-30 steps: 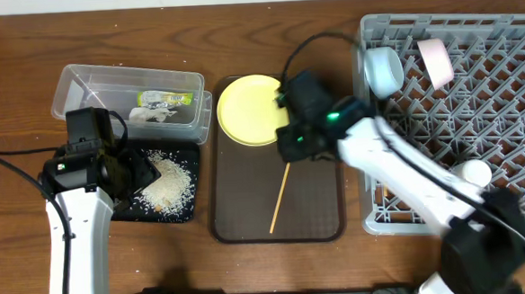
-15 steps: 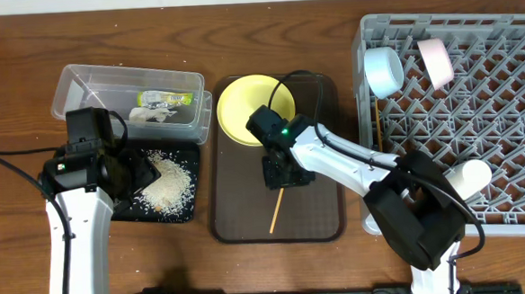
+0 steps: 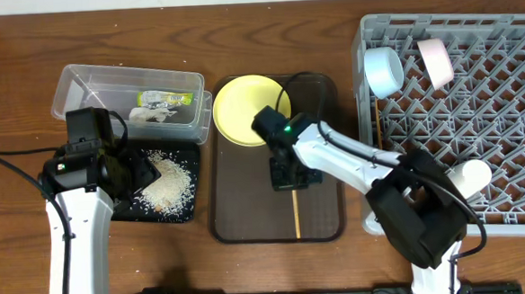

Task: Sort waste into correct bins and load items into the dishwasher rack
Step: 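Carry the second chopstick into the rack and release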

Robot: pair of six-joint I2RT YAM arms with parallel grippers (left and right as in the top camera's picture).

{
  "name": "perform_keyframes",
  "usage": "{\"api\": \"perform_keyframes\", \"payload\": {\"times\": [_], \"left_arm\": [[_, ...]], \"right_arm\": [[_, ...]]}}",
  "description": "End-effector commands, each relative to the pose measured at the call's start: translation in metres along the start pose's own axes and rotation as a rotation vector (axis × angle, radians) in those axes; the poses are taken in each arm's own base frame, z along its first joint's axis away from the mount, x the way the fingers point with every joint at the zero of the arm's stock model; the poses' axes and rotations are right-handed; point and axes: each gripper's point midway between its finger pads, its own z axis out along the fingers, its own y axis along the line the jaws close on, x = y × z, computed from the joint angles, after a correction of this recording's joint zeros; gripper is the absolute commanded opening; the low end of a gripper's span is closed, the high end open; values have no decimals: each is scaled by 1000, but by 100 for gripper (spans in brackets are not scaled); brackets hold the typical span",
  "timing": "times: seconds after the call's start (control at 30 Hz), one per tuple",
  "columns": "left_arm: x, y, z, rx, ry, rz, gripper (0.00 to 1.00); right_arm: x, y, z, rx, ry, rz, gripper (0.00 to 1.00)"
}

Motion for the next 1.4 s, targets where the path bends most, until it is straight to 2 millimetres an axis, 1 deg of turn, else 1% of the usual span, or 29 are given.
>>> {"api": "perform_keyframes", "payload": {"times": [0.0,0.03,0.07,0.23,0.3,0.33,0.43,0.53,0.63,0.7,0.77,0.8,0.97,1.0,1.03,1.07,1.1,1.17,1.23,1.3,1.37], "left_arm": [[1,3,0,-9,4,-11,74],[1,3,0,-9,4,-11,74],[1,3,0,-9,4,-11,74],[1,3,0,-8,4,-11,74],[1,3,0,-8,4,-11,74],[1,3,0,-8,4,-11,74],[1,3,0,-8,4,-11,74],[1,3,0,-8,4,-11,74],[1,3,0,-8,4,-11,74],[1,3,0,-8,4,-11,74],[1,3,0,-8,4,-11,74],[1,3,0,-8,4,-11,74],[1,3,0,-9,4,-11,74],[1,3,0,-9,5,-11,74],[1,3,0,-9,5,-11,74],[1,3,0,-9,4,-11,74],[1,3,0,-9,4,-11,74],[1,3,0,-9,4,-11,74],[1,3,0,-9,4,-11,74],[1,3,0,-9,4,-11,74],[1,3,0,-9,4,-11,74]], "right_arm": [[-25,-15,-42,-51,-102,-8,1],[-29,-19,-52,-65,-127,-15,1],[-36,-27,-72,-89,-174,-33,1],[-54,-60,-141,-144,-360,-98,1],[-57,-75,-162,-145,-420,-120,1],[-57,-86,-171,-138,-445,-121,1],[-56,-118,-186,-117,-471,-82,1],[-52,-148,-184,-86,-432,-31,1],[-47,-172,-172,-60,-368,14,1],[-44,-183,-162,-46,-318,30,1],[-43,-188,-153,-39,-281,41,1],[-44,-190,-147,-36,-262,42,1],[-47,-190,-125,-27,-189,45,5],[-48,-190,-121,-26,-181,46,9],[-48,-191,-120,-26,-176,46,15],[-48,-191,-119,-25,-173,47,25],[-48,-191,-119,-25,-175,47,31],[-50,-190,-121,-27,-187,47,36],[-53,-190,-128,-30,-211,45,38],[-58,-187,-140,-47,-251,41,39],[-64,-180,-158,-82,-300,33,39]]}}
